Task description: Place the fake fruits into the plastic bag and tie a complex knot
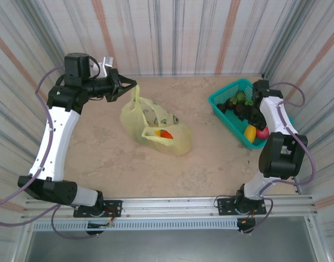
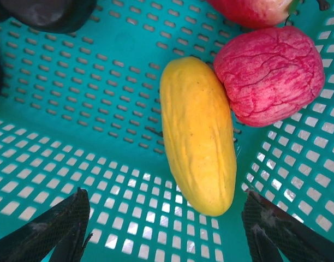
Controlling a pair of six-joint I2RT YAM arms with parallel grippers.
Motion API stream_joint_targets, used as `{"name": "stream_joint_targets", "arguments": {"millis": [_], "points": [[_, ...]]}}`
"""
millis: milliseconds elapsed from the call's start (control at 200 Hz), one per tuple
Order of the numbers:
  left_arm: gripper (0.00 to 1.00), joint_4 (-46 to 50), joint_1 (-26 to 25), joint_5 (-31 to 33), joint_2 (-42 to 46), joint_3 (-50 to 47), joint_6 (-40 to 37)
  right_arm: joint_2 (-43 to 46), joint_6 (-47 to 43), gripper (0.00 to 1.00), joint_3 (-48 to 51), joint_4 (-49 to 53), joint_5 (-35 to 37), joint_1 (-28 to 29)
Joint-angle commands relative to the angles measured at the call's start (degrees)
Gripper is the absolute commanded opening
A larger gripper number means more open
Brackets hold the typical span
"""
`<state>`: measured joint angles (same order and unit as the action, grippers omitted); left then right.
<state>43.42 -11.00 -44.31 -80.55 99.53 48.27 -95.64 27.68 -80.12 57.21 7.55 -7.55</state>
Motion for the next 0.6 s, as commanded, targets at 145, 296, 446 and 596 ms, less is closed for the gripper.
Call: {"name": "stream_joint_targets", "arguments": {"millis": [145, 296, 446, 596], "points": [[0.00, 0.35, -0.55, -0.33, -1.04, 2.09, 0.07, -5.26, -3.50, 0.77, 0.17, -1.94, 1.65, -2.18], [0.00, 0.35, -0.51, -0.29, -1.19, 2.43, -0.19, -8.52, -4.33, 0.77, 0.93, -3.73, -1.38, -3.21], [0.00, 0.50, -0.51, -0.24, -1.32, 2.23, -0.27, -12.89, -5.96, 0.75, -0.37, -3.44, -4.10, -4.22], [0.00, 0.61, -0.51, -0.07, -1.34, 2.35, -0.37, -15.53, -6.50, 0.74, -0.67, -3.99, -5.87, -4.21]]}}
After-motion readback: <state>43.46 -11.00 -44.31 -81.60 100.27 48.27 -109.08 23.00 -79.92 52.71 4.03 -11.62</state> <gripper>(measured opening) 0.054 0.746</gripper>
